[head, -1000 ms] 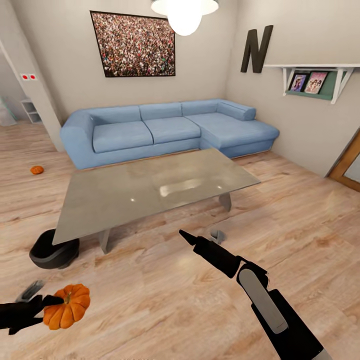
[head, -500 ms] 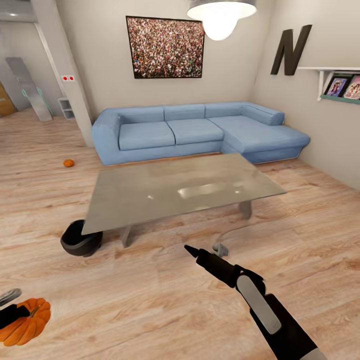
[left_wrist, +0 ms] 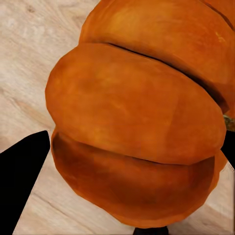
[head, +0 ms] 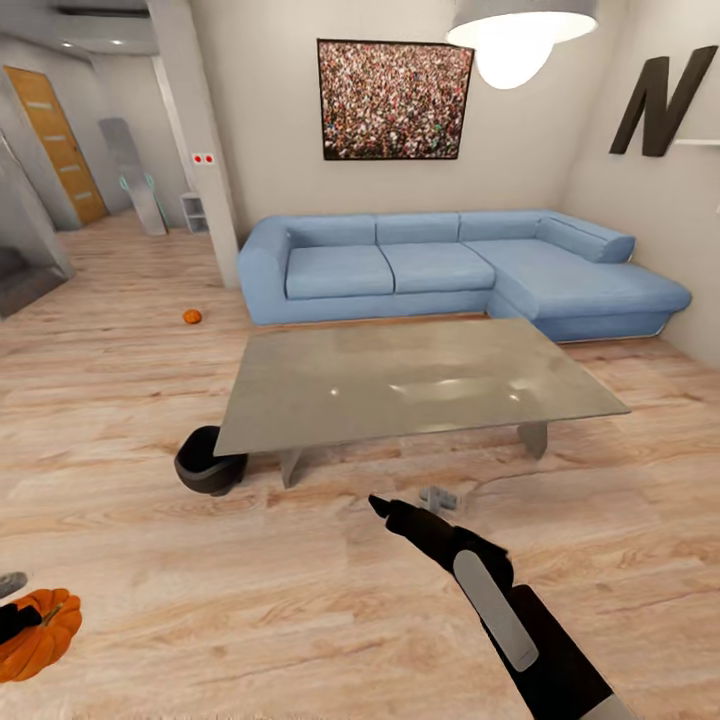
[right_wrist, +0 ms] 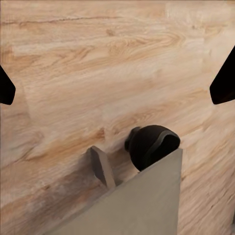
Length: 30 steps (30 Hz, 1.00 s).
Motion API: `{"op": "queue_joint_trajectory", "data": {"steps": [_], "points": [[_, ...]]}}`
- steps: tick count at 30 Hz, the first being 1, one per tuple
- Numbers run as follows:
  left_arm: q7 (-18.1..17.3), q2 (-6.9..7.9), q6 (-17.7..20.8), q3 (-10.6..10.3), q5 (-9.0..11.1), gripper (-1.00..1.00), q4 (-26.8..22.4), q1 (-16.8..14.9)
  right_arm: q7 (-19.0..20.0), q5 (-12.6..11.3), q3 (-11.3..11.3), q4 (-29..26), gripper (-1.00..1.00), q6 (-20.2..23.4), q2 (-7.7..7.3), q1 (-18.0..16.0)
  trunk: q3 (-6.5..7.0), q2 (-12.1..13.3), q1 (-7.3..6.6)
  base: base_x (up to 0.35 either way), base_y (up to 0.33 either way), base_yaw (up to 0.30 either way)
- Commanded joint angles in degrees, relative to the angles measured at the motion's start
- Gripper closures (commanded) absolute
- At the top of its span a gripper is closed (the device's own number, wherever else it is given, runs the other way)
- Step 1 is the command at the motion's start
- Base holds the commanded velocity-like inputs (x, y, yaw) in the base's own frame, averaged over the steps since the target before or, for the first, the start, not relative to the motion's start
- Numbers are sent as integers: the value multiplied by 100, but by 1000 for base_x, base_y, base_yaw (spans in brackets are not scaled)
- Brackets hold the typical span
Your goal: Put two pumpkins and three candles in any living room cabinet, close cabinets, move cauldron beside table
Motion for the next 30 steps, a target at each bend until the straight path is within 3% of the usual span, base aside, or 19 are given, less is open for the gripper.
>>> {"op": "queue_joint_trajectory", "data": {"steps": [1, 7, 17, 27, 30], "points": [[89, 11, 50, -19, 25, 100, -138, -12, -170, 18, 26, -45, -100, 19, 66, -3, 13, 39, -23, -22, 0, 287], [462, 43, 301, -5, 42, 100, -626, -56, -1132, 213, 455, -321, -100, 266, 383, -4, 121, 279, -155, -178, 0, 287], [511, 256, 361, 1, 59, 100, -659, -58, -2205, 205, 1156, -342, -100, 290, 532, -27, 300, 681, -374, -267, 0, 287], [476, 360, 604, 166, 72, 100, -659, -59, -2431, 215, 1283, -318, -100, 296, 638, -30, 480, 1082, -594, -27, 0, 287], [464, 363, 619, 200, 69, 100, -659, -60, -2437, 363, 1294, -310, -100, 303, 670, -30, 534, 1202, -660, -1, 0, 287]]}}
